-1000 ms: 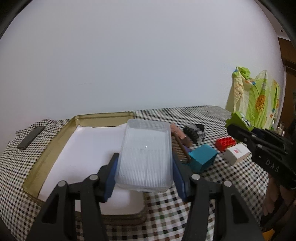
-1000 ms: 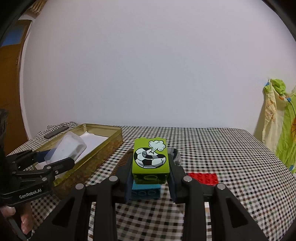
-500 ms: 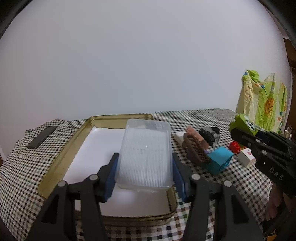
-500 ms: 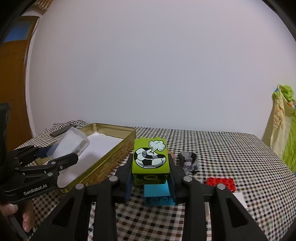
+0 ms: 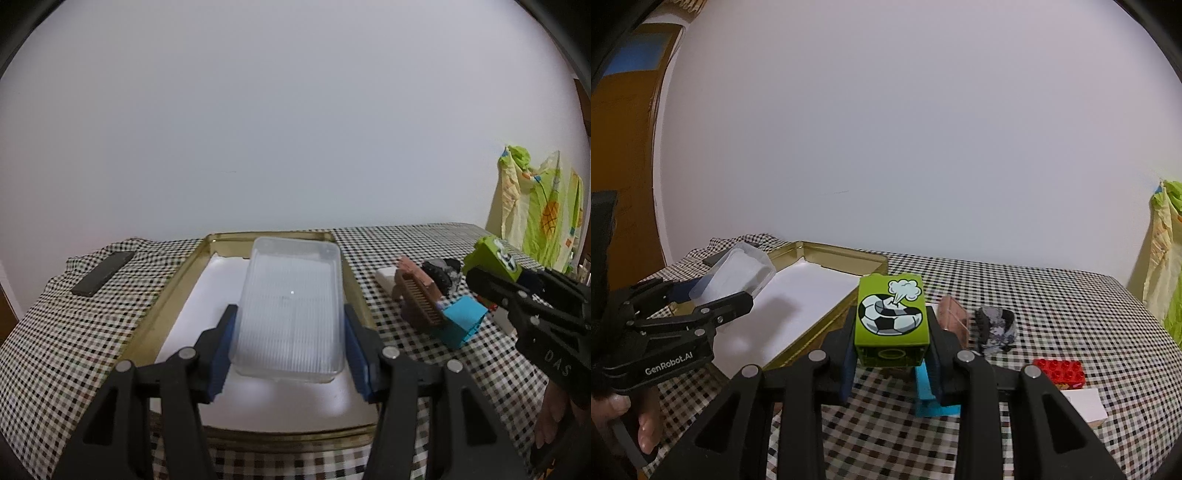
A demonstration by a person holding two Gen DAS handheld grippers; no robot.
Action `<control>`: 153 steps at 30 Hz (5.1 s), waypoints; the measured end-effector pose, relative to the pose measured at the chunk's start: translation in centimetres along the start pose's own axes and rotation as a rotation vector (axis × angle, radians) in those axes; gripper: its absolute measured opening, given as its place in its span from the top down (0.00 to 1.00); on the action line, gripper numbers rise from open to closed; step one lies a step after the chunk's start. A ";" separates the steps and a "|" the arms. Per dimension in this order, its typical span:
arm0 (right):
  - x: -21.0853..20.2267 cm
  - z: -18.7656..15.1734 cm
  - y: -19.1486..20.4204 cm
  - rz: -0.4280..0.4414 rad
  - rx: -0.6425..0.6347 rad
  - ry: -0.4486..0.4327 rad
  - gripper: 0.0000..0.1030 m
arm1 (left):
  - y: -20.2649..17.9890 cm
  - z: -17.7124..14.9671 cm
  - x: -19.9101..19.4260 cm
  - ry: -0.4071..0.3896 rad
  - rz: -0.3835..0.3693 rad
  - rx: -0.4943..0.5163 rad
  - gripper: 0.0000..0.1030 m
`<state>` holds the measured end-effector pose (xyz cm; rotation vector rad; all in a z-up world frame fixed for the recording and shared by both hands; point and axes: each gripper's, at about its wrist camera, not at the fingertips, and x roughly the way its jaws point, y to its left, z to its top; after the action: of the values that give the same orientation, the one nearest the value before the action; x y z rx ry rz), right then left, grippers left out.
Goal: Organize rigid objects
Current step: 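Carry the clear box and green block over the gold tray with both tools, then lower and release the clear box and green block into the tray with both tools, then move both tools back toward the remaining blocks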
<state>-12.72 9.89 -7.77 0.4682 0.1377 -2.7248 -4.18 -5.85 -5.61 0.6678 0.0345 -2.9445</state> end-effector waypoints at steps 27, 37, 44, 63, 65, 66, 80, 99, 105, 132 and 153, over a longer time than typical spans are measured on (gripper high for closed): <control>-2.3 -0.3 2.8 0.064 -0.064 0.010 0.67 | 2.8 -0.4 -0.7 -0.004 0.037 -0.043 0.48; -1.4 -0.2 1.8 0.086 -0.068 0.035 0.67 | 3.8 -0.3 -0.4 0.015 0.062 -0.040 0.48; -0.5 -0.5 2.5 0.106 -0.089 0.053 0.67 | 5.0 -0.3 -0.2 0.028 0.073 -0.047 0.48; 1.6 1.7 2.0 0.216 -0.086 0.185 0.67 | 6.1 2.3 2.4 0.173 0.009 -0.042 0.48; 2.2 2.2 2.2 0.245 -0.089 0.201 0.67 | 6.1 2.9 3.1 0.192 0.012 -0.026 0.48; 2.6 2.5 2.2 0.250 -0.087 0.216 0.67 | 6.2 3.4 3.5 0.203 0.009 -0.023 0.48; 7.4 4.4 3.9 0.241 -0.117 0.347 0.67 | 8.7 5.6 10.1 0.391 0.014 -0.024 0.48; 11.2 3.3 5.5 0.228 -0.129 0.443 0.67 | 8.2 5.9 13.9 0.499 -0.019 0.038 0.48; 11.5 3.1 5.0 0.220 -0.124 0.443 0.67 | 8.3 5.9 14.5 0.509 -0.012 0.044 0.47; 0.9 1.8 -3.1 0.159 0.059 0.290 0.28 | 1.4 4.4 4.8 0.199 -0.036 0.066 0.01; -7.3 -6.6 -16.0 0.061 0.318 0.422 0.26 | -12.4 1.3 4.0 0.218 -0.235 0.156 0.01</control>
<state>-10.34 28.19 -10.99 1.1151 -0.2019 -2.5558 -9.85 5.89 -6.18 1.0740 -0.1044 -3.1040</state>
